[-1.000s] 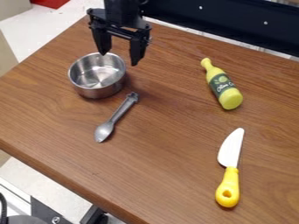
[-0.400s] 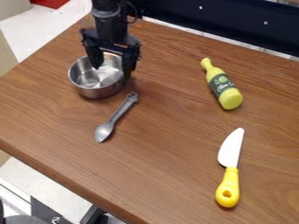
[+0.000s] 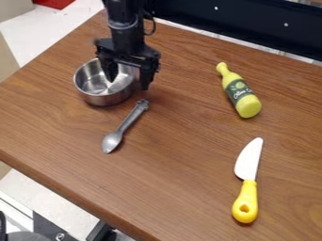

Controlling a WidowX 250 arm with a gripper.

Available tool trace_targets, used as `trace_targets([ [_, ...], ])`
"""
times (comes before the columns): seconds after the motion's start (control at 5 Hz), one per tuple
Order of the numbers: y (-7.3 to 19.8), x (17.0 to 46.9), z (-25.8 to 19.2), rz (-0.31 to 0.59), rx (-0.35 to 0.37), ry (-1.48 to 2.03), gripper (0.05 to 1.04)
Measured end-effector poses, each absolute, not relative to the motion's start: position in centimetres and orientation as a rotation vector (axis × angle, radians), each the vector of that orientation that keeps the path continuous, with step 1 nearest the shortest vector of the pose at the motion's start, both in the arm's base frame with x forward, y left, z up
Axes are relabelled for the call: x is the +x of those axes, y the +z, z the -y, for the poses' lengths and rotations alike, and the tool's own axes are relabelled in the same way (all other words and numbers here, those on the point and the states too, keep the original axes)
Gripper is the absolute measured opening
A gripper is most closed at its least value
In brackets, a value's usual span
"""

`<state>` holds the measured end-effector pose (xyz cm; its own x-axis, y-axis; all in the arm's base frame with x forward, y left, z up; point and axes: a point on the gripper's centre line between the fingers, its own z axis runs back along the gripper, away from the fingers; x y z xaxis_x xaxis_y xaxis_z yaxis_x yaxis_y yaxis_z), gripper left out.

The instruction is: Put the pan between the spoon and the yellow knife

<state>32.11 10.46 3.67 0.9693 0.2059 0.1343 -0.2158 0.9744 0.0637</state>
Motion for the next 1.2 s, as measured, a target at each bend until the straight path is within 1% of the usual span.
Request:
trace_targets([
  [0.2, 3.7, 32.5, -10.6, 0.118, 0.076, 0.237, 1.0],
  [0.4, 3.7, 33.0, -10.6, 0.144, 0.088, 0.255, 0.949],
  [0.6, 3.0, 32.7, -10.3, 0.112, 0.067, 0.258, 0.675],
  [0.8, 3.1, 32.9, -10.7, 0.124, 0.081, 0.258, 0.38],
  [1.0, 2.6, 33.0, -10.8, 0.109, 0.08, 0.277, 0.162],
  [1.2, 3.2, 33.3, -11.2, 0.111, 0.088, 0.277, 0.067],
])
